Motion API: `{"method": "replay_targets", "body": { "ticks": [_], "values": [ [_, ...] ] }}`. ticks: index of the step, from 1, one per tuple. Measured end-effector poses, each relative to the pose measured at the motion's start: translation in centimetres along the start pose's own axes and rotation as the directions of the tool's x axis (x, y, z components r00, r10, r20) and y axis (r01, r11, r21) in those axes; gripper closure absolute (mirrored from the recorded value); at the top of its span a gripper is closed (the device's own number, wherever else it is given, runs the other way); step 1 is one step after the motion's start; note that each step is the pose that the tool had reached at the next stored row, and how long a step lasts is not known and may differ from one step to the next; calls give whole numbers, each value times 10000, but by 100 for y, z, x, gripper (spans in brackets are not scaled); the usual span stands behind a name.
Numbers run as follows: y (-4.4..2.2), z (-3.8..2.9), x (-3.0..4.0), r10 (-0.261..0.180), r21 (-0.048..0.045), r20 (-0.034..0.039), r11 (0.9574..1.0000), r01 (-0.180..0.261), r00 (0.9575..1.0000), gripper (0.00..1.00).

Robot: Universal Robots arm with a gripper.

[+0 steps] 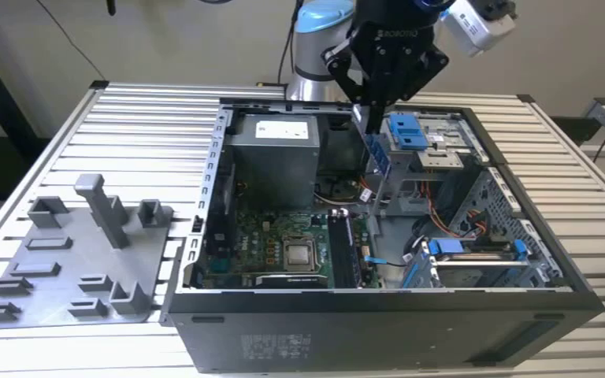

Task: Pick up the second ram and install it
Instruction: 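Insert the second ram into the second slot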

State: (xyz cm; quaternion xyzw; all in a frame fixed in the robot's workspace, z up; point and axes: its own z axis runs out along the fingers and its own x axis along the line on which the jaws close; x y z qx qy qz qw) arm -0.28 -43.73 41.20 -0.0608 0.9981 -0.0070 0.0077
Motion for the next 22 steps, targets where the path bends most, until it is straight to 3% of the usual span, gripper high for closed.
{"method": "replay_targets", "body": {
  "ticks": [5,12,22],
  "values": [
    [0,5,0,581,9,-8,9983,-581,9983,87],
    [0,9,0,1279,18,-17,9918,-1279,9918,87],
    [1,15,0,1317,19,-21,9913,-1317,9913,87]
  ]
}}
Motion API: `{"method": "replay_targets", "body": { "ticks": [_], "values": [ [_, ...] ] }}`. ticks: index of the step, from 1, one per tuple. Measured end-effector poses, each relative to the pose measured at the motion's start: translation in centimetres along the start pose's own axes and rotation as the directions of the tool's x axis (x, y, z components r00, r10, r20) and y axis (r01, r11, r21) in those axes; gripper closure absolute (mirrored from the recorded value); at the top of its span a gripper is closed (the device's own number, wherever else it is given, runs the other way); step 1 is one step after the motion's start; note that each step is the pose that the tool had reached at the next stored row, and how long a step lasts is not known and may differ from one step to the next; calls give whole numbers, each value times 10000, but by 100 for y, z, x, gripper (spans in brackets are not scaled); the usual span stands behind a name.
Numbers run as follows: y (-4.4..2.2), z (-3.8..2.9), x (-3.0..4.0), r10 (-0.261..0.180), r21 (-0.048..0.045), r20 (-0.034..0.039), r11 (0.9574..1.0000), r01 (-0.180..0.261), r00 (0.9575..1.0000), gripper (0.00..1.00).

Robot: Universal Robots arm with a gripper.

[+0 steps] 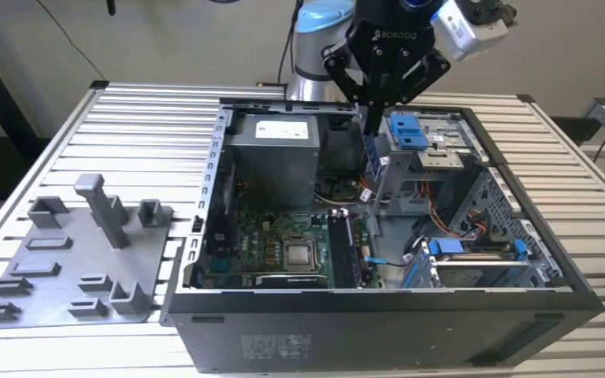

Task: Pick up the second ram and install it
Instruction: 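Insert the second ram into the second slot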

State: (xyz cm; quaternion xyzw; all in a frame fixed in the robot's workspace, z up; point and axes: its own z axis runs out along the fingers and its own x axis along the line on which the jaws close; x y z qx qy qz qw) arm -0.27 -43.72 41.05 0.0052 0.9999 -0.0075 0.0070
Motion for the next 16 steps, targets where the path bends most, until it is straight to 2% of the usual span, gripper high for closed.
{"method": "replay_targets", "body": {
  "ticks": [5,16],
  "values": [
    [0,37,0,-3,11,-47,10000,3,10000,87],
    [0,129,0,-115,9,-46,9999,115,9999,87]
  ]
}}
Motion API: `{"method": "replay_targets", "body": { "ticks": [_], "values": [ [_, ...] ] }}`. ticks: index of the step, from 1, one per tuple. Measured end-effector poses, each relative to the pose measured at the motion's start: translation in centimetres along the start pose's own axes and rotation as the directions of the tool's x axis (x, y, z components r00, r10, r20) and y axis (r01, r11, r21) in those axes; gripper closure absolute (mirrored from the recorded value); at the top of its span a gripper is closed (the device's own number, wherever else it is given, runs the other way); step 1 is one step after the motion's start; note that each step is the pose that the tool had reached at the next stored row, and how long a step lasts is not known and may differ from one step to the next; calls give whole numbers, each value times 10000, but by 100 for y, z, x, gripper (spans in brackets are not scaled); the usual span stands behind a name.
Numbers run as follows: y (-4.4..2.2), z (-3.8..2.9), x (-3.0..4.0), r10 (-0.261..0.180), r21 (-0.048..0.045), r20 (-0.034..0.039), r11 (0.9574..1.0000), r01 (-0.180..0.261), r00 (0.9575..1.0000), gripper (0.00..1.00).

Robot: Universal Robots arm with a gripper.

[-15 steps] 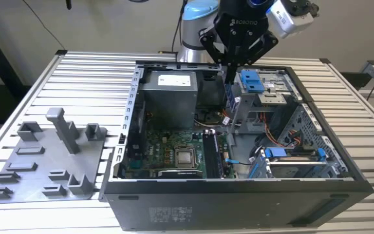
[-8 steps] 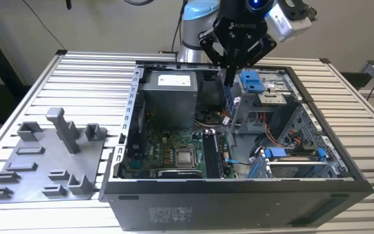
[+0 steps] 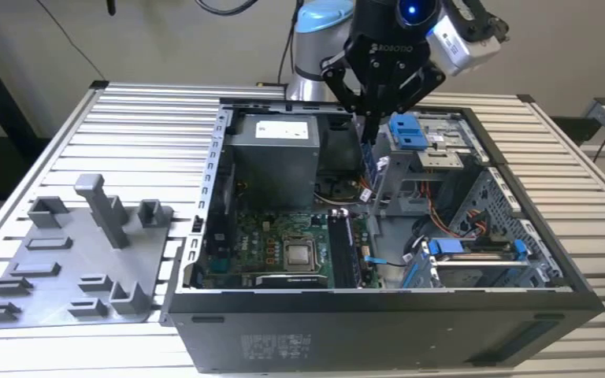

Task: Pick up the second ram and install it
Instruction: 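Insert the second ram into the second slot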

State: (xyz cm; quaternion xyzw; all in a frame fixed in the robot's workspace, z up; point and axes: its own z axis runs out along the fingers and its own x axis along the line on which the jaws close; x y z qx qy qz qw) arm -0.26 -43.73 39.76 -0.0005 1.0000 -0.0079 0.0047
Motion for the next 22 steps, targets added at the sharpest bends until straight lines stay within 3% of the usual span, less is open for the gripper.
{"method": "replay_targets", "body": {
  "ticks": [8,22],
  "values": [
    [-14,70,1,1,1,-2,10000,-1,10000,87],
    [-14,116,1,0,1,-3,10000,0,10000,87]
  ]
}}
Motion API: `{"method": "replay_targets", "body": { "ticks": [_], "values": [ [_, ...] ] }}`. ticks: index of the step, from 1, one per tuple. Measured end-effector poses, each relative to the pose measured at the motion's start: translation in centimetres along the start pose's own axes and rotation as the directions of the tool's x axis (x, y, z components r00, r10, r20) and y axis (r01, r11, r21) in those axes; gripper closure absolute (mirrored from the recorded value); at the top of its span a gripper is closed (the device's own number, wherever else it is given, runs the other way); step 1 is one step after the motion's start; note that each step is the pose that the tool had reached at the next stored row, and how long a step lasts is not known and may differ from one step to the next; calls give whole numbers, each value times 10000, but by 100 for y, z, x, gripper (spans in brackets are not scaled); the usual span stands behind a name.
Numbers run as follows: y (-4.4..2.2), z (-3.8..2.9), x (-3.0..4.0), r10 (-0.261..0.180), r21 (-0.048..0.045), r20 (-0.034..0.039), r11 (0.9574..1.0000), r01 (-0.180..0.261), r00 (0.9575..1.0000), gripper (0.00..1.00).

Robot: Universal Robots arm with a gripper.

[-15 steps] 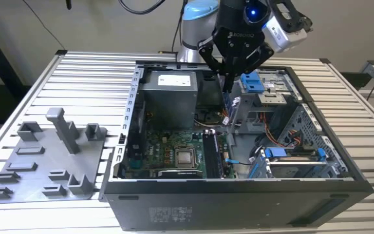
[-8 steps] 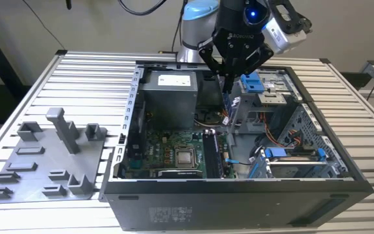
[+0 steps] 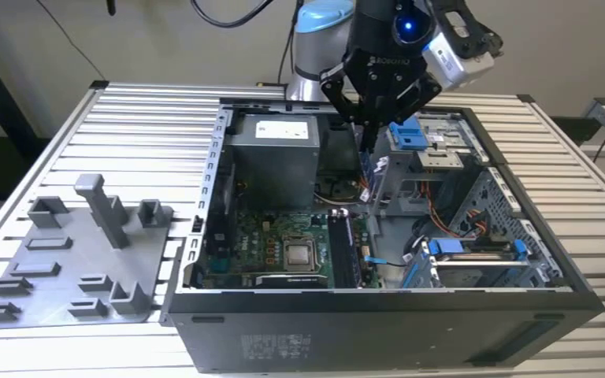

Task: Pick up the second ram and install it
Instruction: 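Insert the second ram into the second slot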

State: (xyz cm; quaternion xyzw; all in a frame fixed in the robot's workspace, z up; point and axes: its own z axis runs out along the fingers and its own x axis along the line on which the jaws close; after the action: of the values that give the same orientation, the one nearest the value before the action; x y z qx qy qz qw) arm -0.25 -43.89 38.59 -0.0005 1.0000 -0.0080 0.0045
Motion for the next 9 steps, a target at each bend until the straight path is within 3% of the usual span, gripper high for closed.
{"method": "replay_targets", "body": {
  "ticks": [9],
  "values": [
    [1,96,1,102,1,-6,9999,-102,9999,87]
  ]
}}
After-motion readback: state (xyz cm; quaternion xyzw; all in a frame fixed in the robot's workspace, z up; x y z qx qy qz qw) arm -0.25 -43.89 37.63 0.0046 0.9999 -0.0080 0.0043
